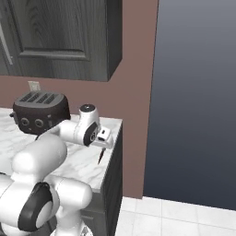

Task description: Organize the utensils by type. Pick up the wooden spoons from the counter and place them in the open cabinet. Then pick up the metallic utensils from the counter and place them in the open drawer.

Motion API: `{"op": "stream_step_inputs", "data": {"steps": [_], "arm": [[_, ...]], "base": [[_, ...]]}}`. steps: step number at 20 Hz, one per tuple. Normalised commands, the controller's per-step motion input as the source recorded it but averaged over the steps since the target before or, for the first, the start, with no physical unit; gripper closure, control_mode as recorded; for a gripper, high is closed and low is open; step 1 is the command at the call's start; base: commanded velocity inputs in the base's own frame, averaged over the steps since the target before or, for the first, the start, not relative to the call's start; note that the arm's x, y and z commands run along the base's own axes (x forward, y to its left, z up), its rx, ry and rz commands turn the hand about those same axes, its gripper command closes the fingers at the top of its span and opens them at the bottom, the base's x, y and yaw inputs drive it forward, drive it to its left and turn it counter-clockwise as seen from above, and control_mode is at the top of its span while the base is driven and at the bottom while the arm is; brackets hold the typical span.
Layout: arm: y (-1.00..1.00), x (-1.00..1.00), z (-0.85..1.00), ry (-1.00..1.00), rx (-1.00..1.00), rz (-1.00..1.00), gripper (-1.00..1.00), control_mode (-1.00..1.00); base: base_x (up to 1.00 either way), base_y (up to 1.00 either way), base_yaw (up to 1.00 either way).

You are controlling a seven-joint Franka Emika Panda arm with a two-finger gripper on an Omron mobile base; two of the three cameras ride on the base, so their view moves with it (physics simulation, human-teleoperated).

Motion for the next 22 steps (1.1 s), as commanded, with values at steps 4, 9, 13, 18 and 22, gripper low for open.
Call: {"op": "stream_step_inputs", "data": {"steps": [4,9,13,18,22], "arm": [[0.0,0.14,-0.36,0.0,0.0,0.0,-1.0,-1.0],[0.0,0.2,-0.26,0.01,0.0,0.0,-1.0,-1.0],[0.0,0.22,-0.22,0.01,0.0,0.0,-1.0,-1.0],[0.0,0.21,-0.2,0.01,0.0,0.0,-1.0,-1.0],[0.0,0.18,-0.21,0.0,0.0,0.0,-1.0,-1.0]], "base": [[0.0,0.0,0.0],[0.0,0.0,0.0],[0.0,0.0,0.0],[0.0,0.0,0.0],[0.0,0.0,0.0]]}}
